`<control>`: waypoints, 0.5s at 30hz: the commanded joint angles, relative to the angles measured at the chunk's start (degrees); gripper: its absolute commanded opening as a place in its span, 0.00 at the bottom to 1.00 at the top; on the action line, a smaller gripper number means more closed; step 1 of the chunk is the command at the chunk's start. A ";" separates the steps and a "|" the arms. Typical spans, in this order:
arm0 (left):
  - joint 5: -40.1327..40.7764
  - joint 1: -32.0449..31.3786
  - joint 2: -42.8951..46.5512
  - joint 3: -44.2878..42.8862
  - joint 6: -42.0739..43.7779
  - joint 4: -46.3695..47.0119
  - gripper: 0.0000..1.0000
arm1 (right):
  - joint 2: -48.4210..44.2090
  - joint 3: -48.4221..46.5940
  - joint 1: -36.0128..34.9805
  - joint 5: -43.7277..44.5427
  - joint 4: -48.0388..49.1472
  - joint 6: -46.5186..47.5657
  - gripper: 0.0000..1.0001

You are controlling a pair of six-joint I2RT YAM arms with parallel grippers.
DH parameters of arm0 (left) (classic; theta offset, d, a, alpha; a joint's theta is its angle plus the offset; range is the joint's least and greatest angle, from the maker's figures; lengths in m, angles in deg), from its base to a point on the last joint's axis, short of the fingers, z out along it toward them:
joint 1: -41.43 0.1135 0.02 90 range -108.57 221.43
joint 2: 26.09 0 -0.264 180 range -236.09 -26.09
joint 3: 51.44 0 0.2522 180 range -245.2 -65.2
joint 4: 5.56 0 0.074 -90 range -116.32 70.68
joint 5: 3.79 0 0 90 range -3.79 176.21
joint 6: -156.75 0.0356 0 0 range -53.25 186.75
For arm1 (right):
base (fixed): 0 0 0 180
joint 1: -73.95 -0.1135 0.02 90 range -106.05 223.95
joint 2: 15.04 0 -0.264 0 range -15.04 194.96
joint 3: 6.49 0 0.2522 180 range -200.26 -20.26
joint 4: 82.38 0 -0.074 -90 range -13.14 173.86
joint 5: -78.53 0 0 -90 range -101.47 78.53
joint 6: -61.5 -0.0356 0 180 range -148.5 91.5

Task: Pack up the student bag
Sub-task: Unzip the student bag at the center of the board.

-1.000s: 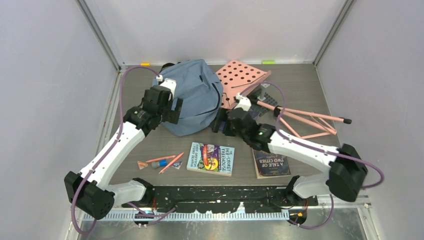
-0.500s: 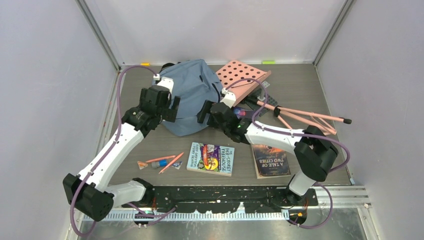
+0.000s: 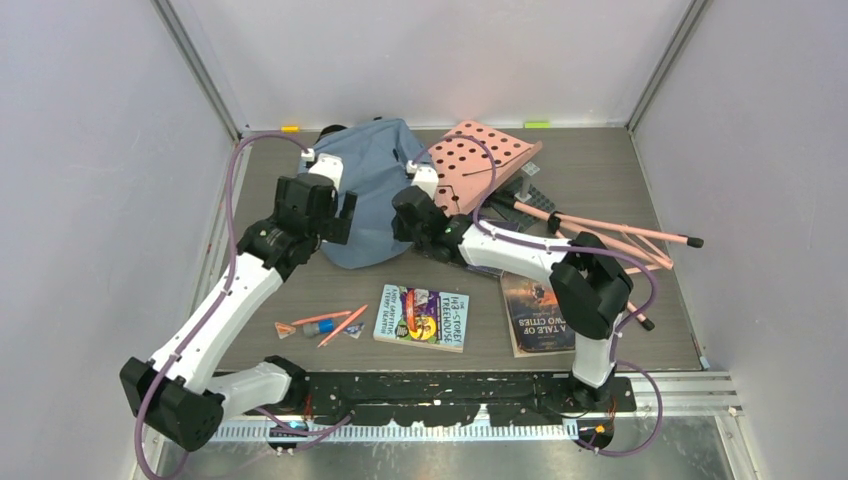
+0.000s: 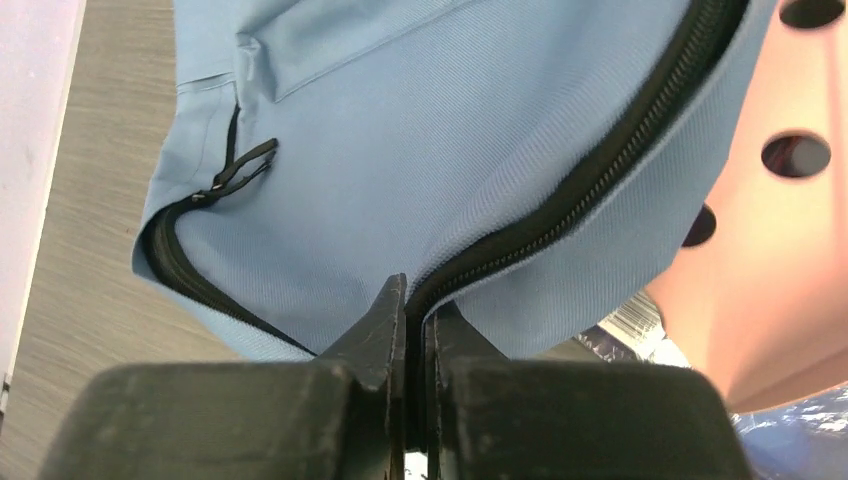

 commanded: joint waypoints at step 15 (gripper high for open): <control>-12.03 0.16 6.59 2.34 0.12 6.94 1.00 | -10.95 -19.33 17.29 -15.35 -43.60 38.99 0.01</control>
